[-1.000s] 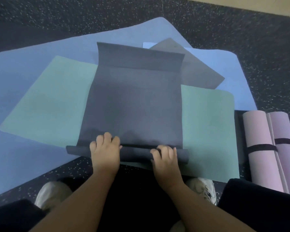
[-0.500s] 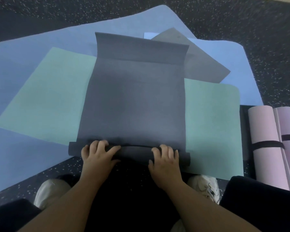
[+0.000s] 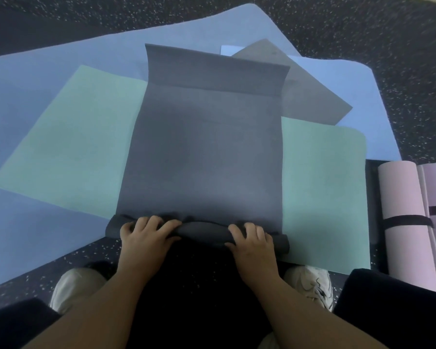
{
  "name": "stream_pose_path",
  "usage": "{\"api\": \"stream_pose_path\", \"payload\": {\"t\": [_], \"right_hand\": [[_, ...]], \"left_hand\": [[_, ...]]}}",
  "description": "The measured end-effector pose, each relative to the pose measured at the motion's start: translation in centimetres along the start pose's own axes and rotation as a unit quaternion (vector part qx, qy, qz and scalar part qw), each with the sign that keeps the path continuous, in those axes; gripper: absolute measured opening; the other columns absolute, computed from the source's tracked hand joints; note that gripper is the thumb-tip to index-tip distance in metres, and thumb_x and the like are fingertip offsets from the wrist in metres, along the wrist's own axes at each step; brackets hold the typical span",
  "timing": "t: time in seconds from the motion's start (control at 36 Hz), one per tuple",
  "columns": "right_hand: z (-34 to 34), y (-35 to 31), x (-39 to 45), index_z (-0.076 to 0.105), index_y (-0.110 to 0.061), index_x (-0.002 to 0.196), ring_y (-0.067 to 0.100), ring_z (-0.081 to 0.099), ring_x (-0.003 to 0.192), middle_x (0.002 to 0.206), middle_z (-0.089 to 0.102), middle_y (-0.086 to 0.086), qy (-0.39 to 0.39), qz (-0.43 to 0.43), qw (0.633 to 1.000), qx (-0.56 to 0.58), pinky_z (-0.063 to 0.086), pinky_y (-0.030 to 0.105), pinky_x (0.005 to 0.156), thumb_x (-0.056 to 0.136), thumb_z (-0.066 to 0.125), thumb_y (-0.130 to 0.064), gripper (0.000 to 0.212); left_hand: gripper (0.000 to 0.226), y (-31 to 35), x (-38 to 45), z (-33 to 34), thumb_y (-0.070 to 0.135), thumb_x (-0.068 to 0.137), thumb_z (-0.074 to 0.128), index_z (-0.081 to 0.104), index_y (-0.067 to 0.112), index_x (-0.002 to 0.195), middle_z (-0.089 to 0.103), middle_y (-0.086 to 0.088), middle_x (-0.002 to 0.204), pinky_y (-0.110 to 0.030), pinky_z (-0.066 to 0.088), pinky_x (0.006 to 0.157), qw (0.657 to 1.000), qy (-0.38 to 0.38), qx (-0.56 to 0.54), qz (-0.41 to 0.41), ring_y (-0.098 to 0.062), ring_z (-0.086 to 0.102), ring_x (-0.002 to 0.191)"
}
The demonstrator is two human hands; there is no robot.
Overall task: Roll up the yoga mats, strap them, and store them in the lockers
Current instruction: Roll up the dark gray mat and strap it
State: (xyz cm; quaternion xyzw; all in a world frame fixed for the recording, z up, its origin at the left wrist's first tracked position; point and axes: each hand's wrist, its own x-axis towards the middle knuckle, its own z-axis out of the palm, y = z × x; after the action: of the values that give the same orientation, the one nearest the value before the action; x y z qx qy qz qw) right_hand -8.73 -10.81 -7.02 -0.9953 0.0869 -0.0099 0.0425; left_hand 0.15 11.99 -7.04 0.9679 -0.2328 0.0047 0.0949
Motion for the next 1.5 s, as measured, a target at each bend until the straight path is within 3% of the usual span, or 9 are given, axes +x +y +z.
{"api": "stream_pose_path", "payload": {"t": [0.31,0.42,0.56,0.69,0.86,1.0,1.22,1.39,1.5], "right_hand": [[-0.8,0.4,2.2,0.065,-0.025,0.088,0.026,0.056,0.065,0.073,0.058,-0.001,-0.053,-0.002,0.999,0.010,0.034,0.031,0.055,0.091,0.036,-0.040,0.033],[-1.6,0.8,3.4,0.052,-0.023,0.119,0.028,0.056,0.098,0.111,0.057,0.004,-0.160,-0.021,0.987,0.013,0.033,0.037,0.072,0.097,0.013,-0.050,0.053],[-1.1,1.0,4.6,0.047,-0.013,0.116,0.029,0.053,0.103,0.117,0.046,0.007,-0.178,0.016,0.983,0.052,0.034,0.038,0.077,0.101,0.035,-0.047,0.039],[-0.2,0.3,5.1,0.053,-0.011,0.072,0.029,0.051,0.064,0.076,0.053,0.009,-0.066,0.035,0.997,-0.032,0.038,0.033,0.054,0.081,0.038,-0.046,0.038],[-1.1,-0.8,6.5,0.058,-0.007,0.092,0.031,0.055,0.090,0.097,0.057,0.013,-0.127,0.099,0.987,-0.010,0.043,0.043,0.081,0.081,0.073,-0.043,0.041],[-0.7,-1.6,6.5,0.062,-0.008,0.074,0.030,0.057,0.067,0.074,0.058,0.011,-0.049,0.138,0.989,-0.021,0.050,0.041,0.064,0.042,0.095,-0.040,0.055],[-0.7,-2.5,6.9,0.064,-0.009,0.073,0.031,0.058,0.067,0.073,0.058,0.011,-0.014,0.146,0.989,-0.025,0.051,0.043,0.064,0.040,0.097,-0.029,0.050],[-0.8,-2.8,6.9,0.059,-0.015,0.070,0.028,0.053,0.064,0.069,0.052,0.005,0.076,0.090,0.993,-0.008,0.040,0.032,0.057,0.068,0.060,-0.003,0.012],[-0.5,-2.8,5.8,0.058,-0.018,0.075,0.026,0.046,0.069,0.074,0.051,0.003,0.137,0.054,0.988,0.041,0.026,0.034,0.060,0.073,0.037,-0.011,0.022]], "left_hand": [[0.039,-0.6,1.5,1.0,0.051,0.092,0.030,0.056,0.022,0.100,0.059,-0.004,0.078,-0.035,0.043,0.057,0.999,-0.008,0.011,0.044,-0.031,0.061,0.064],[0.055,-0.6,2.0,1.3,0.057,0.099,0.012,0.040,0.013,0.084,0.053,-0.011,0.072,-0.033,0.042,0.046,0.999,0.008,-0.022,0.033,-0.033,0.057,0.053],[0.046,-0.7,3.1,1.1,0.052,0.093,0.028,0.043,0.012,0.078,0.048,-0.011,0.069,-0.027,0.029,0.042,1.000,-0.017,-0.013,0.020,-0.033,0.054,0.044],[0.046,0.5,3.6,1.7,0.050,0.089,0.035,0.047,0.009,0.074,0.049,-0.014,0.072,-0.039,0.040,0.053,0.998,0.029,0.048,-0.032,-0.033,0.052,0.059],[0.038,2.9,5.1,0.7,0.030,0.068,0.080,0.053,0.008,0.085,0.050,-0.016,0.088,-0.042,0.029,0.066,0.992,0.044,0.098,-0.058,-0.031,0.039,0.079],[0.046,3.6,5.0,0.2,0.003,0.049,0.091,0.058,0.011,0.080,0.051,-0.009,0.076,-0.032,0.030,0.053,0.998,0.018,0.065,-0.003,-0.031,0.050,0.064],[0.078,2.8,2.6,1.1,0.027,0.045,0.094,0.049,0.018,0.107,0.062,-0.014,0.100,-0.045,0.050,0.068,0.997,0.056,0.022,0.056,-0.032,0.045,0.089],[0.074,2.1,3.1,1.4,0.009,0.050,0.091,0.052,0.019,0.111,0.062,-0.011,0.103,-0.043,0.050,0.071,0.998,0.045,0.001,0.045,-0.031,0.047,0.093],[0.050,2.0,3.7,1.4,0.012,0.062,0.089,0.065,0.012,0.106,0.063,-0.011,0.098,-0.041,0.050,0.070,0.997,0.063,-0.023,0.043,-0.030,0.047,0.090]]}}
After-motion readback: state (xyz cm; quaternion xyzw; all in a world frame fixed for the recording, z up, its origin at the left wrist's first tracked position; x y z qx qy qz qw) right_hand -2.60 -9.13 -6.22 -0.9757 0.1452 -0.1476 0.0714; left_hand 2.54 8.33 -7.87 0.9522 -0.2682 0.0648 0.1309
